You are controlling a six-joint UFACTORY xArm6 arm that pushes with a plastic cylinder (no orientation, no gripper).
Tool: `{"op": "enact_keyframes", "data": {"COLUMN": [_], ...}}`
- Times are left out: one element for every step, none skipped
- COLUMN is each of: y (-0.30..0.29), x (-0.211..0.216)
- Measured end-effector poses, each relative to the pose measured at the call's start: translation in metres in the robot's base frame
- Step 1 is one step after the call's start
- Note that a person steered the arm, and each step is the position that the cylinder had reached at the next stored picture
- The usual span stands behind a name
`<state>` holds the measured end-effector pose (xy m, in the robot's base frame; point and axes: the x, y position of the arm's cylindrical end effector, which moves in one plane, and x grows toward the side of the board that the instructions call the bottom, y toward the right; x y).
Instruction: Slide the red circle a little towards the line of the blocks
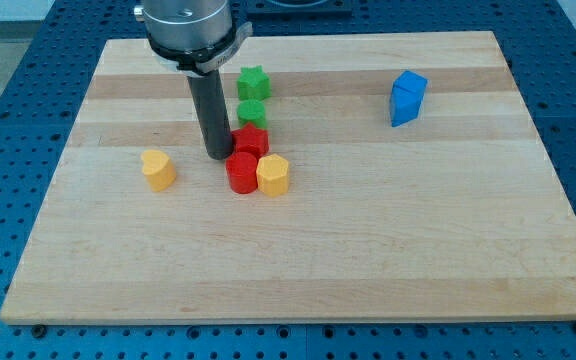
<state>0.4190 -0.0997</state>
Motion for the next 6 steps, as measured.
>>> {"op": "enact_keyframes", "data": {"y": [0.001, -0.006, -0.006, -0.005, 0.000, 0.003], "x": [0.003, 0.021, 0.044, 0.047, 0.050, 0.050]}}
